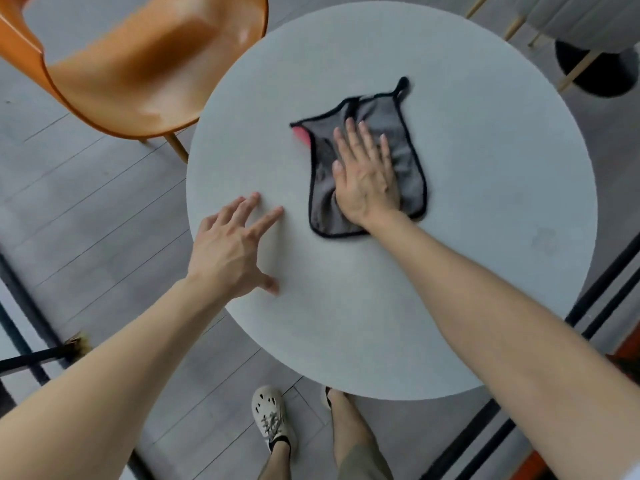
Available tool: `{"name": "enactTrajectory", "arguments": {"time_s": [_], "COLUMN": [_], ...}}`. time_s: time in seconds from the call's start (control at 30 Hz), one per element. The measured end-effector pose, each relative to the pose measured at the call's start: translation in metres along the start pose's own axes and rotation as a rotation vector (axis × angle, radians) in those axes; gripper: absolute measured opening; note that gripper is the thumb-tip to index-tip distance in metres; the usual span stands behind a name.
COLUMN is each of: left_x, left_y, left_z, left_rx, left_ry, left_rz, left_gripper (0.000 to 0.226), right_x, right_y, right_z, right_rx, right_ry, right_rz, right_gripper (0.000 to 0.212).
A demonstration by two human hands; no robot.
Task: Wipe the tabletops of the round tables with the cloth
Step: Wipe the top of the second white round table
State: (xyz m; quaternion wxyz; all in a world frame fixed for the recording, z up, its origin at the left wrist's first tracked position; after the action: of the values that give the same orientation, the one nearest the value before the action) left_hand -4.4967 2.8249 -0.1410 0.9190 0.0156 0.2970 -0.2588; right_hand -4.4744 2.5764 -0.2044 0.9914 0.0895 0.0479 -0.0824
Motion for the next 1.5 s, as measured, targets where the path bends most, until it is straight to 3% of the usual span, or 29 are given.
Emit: {"name": "enactTrajectory", "arguments": {"time_s": [0.17,0.23,0.33,0.47,0.53,0.67,0.8,0.87,0.97,1.03,1.07,1.1,1.2,1.27,1.3,1.37,1.5], "left_x": [-0.003,-0.018,-0.041,-0.043,-0.044,-0.043,-0.044,-0.045,-0.043,-0.046,-0.049,-0.052,-0.060,-0.061,-0.060,-0.057,-0.050], "left_y": [-0.001,0.006,0.029,0.056,0.061,0.061,0.064,0.066,0.064,0.062,0.059,0.056,0.047,0.043,0.042,0.040,0.043], "left_z": [-0.002,-0.012,-0.033,-0.045,-0.046,-0.050,-0.060,-0.067,-0.083,-0.093,-0.099,-0.105,-0.115,-0.117,-0.117,-0.112,-0.106], "left_rx": [-0.070,-0.166,-0.419,-0.665,-0.707,-0.823,-1.024,-1.106,-1.275,-1.429,-1.503,-1.566,-1.660,-1.680,-1.681,-1.640,-1.505], "left_ry": [-0.050,-0.142,-0.289,-0.201,-0.215,-0.249,-0.297,-0.319,-0.343,-0.353,-0.351,-0.348,-0.357,-0.399,-0.410,-0.398,-0.362], "left_rz": [-0.003,0.062,0.247,0.304,0.294,0.322,0.353,0.396,0.493,0.596,0.643,0.674,0.745,0.822,0.846,0.871,0.890], "left_gripper": [0.150,0.139,0.096,0.039,0.045,0.078,0.079,0.069,0.036,0.019,0.015,0.014,0.012,0.011,0.013,0.013,0.012], "right_x": [-0.127,-0.174,-0.229,-0.254,-0.246,-0.188,-0.077,-0.004,0.084,0.097,0.088,0.067,-0.005,0.000,0.016,0.064,0.162], "right_y": [0.052,0.067,0.086,0.104,0.107,0.092,0.071,0.067,0.069,0.086,0.097,0.107,0.113,0.111,0.112,0.118,0.112], "right_z": [-0.027,-0.035,-0.044,-0.048,-0.045,-0.026,-0.007,-0.001,0.006,0.003,0.002,0.001,-0.010,-0.007,-0.005,-0.002,0.010], "right_rx": [0.017,0.026,0.023,-0.011,-0.036,-0.069,-0.151,-0.131,0.020,0.051,0.023,-0.020,-0.178,-0.220,-0.226,-0.179,-0.057], "right_ry": [0.016,0.028,0.061,0.095,0.113,0.173,0.201,0.158,0.085,0.046,0.046,0.067,0.243,0.292,0.295,0.268,0.213], "right_rz": [0.037,0.005,0.039,0.143,0.194,0.411,0.683,0.593,0.151,0.014,0.104,0.308,1.065,1.319,1.340,1.159,0.443], "right_gripper": [0.063,0.064,0.064,0.065,0.065,0.064,0.061,0.062,0.069,0.067,0.066,0.064,0.061,0.059,0.058,0.059,0.068]}}
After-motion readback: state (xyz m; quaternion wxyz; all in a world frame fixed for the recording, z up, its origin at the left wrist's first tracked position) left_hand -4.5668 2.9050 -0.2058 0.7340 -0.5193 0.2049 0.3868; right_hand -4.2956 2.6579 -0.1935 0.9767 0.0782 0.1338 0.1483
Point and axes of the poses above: each hand's wrist, its own x-axis towards the middle knuckle, its own z-axis out of the back of the hand, y = z × x, the point moved 3 cm from there along x, towards the middle knuckle, and after that the axes turned 8 degrees about y, right-handed, at the moved point
